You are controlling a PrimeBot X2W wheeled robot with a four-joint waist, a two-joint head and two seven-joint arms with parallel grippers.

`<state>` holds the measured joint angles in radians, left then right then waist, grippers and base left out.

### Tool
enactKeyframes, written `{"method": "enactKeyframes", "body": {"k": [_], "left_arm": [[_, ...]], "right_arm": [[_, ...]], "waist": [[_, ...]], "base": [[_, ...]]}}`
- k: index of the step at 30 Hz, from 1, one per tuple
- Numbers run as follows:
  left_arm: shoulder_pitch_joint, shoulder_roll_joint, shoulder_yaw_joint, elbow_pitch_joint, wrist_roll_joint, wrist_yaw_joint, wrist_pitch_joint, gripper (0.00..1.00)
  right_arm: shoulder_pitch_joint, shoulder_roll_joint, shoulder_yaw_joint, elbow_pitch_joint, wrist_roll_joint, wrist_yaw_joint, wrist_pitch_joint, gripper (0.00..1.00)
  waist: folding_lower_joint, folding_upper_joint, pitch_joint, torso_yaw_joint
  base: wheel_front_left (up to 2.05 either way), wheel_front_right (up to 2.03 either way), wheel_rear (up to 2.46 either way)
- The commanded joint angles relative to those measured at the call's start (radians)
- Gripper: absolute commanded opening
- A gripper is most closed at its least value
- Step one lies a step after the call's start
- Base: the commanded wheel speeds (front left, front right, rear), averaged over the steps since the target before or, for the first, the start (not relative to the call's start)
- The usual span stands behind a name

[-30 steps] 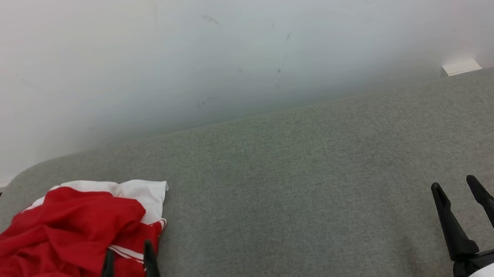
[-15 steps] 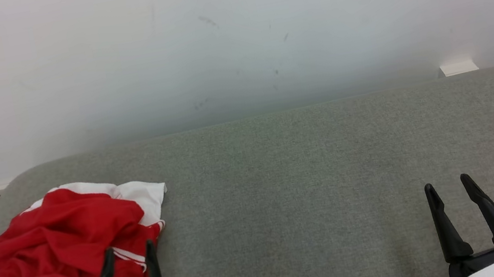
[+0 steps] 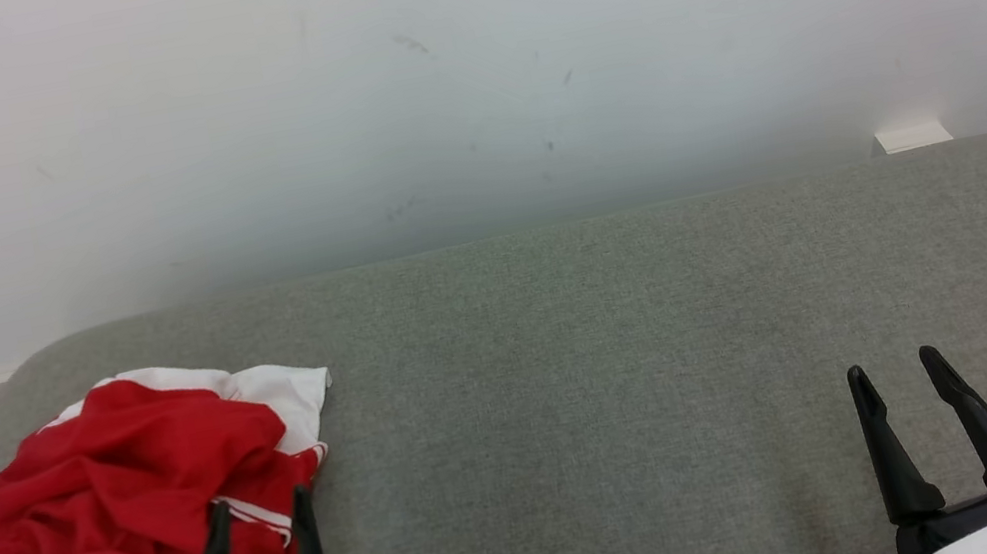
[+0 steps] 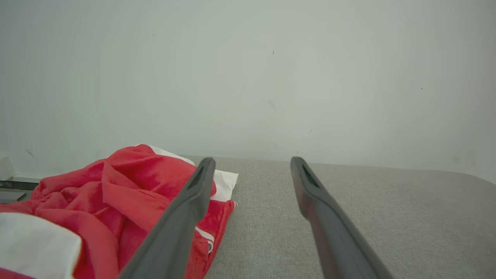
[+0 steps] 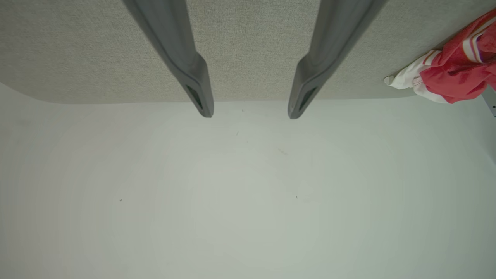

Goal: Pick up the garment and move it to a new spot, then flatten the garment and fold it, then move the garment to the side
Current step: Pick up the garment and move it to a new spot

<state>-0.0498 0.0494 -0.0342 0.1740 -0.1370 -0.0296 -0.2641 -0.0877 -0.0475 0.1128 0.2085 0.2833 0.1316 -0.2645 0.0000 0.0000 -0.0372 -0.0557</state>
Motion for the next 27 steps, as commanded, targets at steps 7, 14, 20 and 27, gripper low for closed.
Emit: {"method": "enactKeyframes", "body": {"k": [7,14,20,27], "left_arm": [[0.008,0.002,-0.003,0.002,-0.015,0.005,-0.001,1.00],[0.004,0.002,-0.005,0.008,-0.019,0.006,-0.001,1.00],[-0.007,0.003,0.005,0.013,-0.025,0.008,-0.001,1.00],[-0.015,0.002,0.029,0.016,-0.007,-0.003,-0.001,1.00]], "right_arm": [[-0.010,-0.006,-0.001,0.005,0.007,-0.002,0.000,1.00],[-0.005,-0.006,0.003,0.005,0.010,-0.002,0.000,1.00],[0.003,-0.005,0.023,0.004,0.029,-0.002,0.001,1.00],[0.008,-0.005,0.040,0.000,0.043,-0.002,0.001,1.00]], "waist": [[0.0000,0.0000,0.000,0.000],[0.0000,0.0000,0.001,0.007],[0.0000,0.0000,0.003,0.068],[0.0000,0.0000,0.001,0.157]], "base": [[0.00,0.00,0.00],[0.00,0.00,0.00],[0.00,0.00,0.00],[0.00,0.00,0.00]]}}
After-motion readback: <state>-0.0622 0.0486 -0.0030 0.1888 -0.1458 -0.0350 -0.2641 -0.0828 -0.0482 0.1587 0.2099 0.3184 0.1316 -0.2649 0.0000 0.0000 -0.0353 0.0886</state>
